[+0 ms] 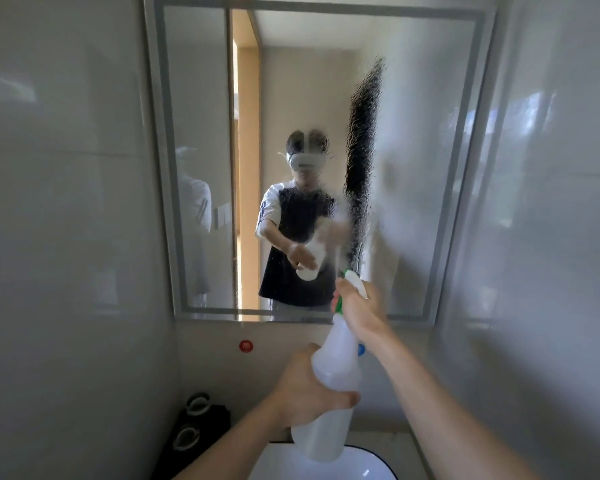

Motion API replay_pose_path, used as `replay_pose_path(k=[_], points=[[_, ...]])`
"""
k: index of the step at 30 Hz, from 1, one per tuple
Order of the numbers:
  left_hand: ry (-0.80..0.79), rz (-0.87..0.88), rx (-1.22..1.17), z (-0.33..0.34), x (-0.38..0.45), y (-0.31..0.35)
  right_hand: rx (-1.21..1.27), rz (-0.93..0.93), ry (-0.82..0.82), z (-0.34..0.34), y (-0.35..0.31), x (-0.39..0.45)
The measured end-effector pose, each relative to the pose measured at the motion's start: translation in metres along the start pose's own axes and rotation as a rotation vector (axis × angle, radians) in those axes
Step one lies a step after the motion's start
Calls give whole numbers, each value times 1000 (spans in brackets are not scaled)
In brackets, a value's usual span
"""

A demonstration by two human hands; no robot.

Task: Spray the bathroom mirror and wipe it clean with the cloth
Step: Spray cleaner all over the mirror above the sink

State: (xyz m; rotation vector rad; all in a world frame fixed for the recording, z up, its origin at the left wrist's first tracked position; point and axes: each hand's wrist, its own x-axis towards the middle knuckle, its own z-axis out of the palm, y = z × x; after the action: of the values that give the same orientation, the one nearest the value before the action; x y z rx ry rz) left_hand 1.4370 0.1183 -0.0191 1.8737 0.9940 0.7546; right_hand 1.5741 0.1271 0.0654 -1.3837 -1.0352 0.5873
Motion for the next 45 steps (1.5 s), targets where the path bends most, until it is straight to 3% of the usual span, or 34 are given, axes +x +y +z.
replay_pose_path(k=[13,22,33,45], points=[[-38,-67,-135,25,-19,-32,-96,129,-11,7,37,-11],[-106,-139,-108,40,-24,-49,-127,190,-56,1,67,-18],[-150,-176,2,48,-29,-55,-140,291,18,-4,95,-22],[-103,-219,47,32,-45,-69,-173,314,-125,22,95,-30]])
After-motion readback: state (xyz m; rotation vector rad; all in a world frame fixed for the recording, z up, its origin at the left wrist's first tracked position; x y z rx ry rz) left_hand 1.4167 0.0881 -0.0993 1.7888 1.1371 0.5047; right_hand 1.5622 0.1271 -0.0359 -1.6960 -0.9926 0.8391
